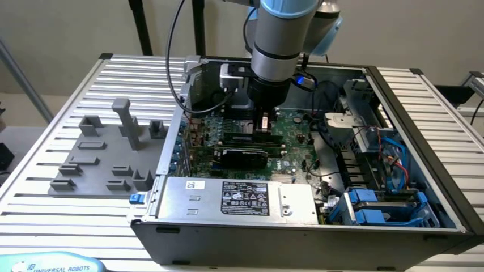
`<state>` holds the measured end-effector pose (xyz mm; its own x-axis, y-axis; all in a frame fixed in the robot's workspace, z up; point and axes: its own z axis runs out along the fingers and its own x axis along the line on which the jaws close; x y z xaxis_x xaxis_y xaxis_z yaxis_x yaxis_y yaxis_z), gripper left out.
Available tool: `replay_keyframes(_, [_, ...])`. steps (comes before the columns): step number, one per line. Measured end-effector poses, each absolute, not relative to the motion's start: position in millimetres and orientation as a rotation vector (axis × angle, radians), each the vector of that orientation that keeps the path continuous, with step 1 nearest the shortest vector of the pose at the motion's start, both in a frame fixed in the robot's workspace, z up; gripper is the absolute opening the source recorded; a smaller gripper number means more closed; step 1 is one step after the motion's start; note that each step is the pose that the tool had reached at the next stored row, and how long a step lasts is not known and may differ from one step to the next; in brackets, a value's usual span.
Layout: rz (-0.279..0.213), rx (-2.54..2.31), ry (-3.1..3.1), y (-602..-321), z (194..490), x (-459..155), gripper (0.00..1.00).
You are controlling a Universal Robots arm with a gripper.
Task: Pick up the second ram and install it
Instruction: 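Insert the second ram into the second slot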
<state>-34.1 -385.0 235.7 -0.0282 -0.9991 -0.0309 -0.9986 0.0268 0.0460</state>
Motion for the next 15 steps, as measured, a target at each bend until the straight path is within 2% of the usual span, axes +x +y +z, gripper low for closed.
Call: replay_keyframes(15, [-0.084,2.184,-2.244,-385.0,228.3,-34.2,0.14])
